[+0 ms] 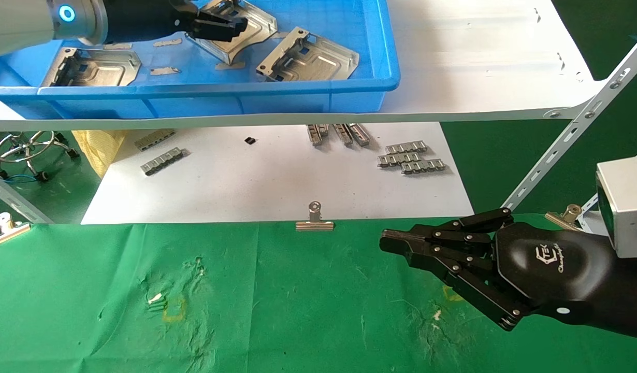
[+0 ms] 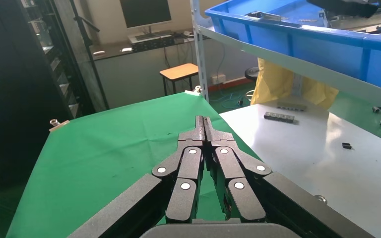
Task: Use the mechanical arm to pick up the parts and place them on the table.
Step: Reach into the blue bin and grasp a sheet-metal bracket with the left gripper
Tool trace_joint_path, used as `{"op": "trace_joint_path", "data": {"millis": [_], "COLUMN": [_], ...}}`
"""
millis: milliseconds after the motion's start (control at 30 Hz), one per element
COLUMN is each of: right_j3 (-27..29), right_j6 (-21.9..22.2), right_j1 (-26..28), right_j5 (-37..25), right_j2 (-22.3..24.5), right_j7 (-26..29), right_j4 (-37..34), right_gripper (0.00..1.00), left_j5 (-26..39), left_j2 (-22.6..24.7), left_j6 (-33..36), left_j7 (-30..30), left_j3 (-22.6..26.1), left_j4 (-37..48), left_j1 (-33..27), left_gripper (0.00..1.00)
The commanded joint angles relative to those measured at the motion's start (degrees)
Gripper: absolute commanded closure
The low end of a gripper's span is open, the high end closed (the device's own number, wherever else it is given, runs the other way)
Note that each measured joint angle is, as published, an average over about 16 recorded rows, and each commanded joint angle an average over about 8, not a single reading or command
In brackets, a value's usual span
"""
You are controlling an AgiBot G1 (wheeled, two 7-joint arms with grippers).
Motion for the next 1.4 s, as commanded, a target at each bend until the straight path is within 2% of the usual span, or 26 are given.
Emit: {"op": "trace_joint_path", "data": {"millis": [33,933,1000,1033,1200,1267,1300,1400], "right_j3": [0.00,0.00,0.00,0.00,0.00,0.00,0.00,0.00], "right_j6": [0.00,0.00,0.00,0.00,0.00,0.00,0.00,0.00], "right_j1": [0.00,0.00,0.00,0.00,0.00,0.00,0.00,0.00], "right_j5": [0.00,0.00,0.00,0.00,0.00,0.00,0.00,0.00], "right_j2": [0.00,0.00,0.00,0.00,0.00,0.00,0.00,0.00], "right_j7": [0.00,0.00,0.00,0.00,0.00,0.00,0.00,0.00], "right_j4": [0.00,0.00,0.00,0.00,0.00,0.00,0.00,0.00], "right_gripper": [1.00,0.99,0.91,0.82,0.20,0.03,0.00,0.00], "left_j5": [0.31,0.15,0.18,0.20,0.17,0.04,-0.07,-0.62], "left_j2": [0.86,0.17,0.11,0.09,-0.05,-0.18,-0.27,-0.72], "left_j6": [-1.40,-0.51,-0.40,-0.35,-0.07,0.15,0.31,1.20], "left_j7": [-0.29,-3.68,-3.73,-3.75,-3.77,-3.75,-3.72,-3.51], "left_j3": [0.16,0.05,0.08,0.09,0.07,-0.02,-0.09,-0.48], "left_j4": [1.96,6.60,6.56,6.53,6.34,6.19,6.10,5.64], "left_j1": [-0.52,-2.49,-2.50,-2.51,-2.60,-2.76,-2.86,-3.30], "left_gripper": [1.00,1.00,1.00,1.00,1.00,1.00,1.00,1.00]}}
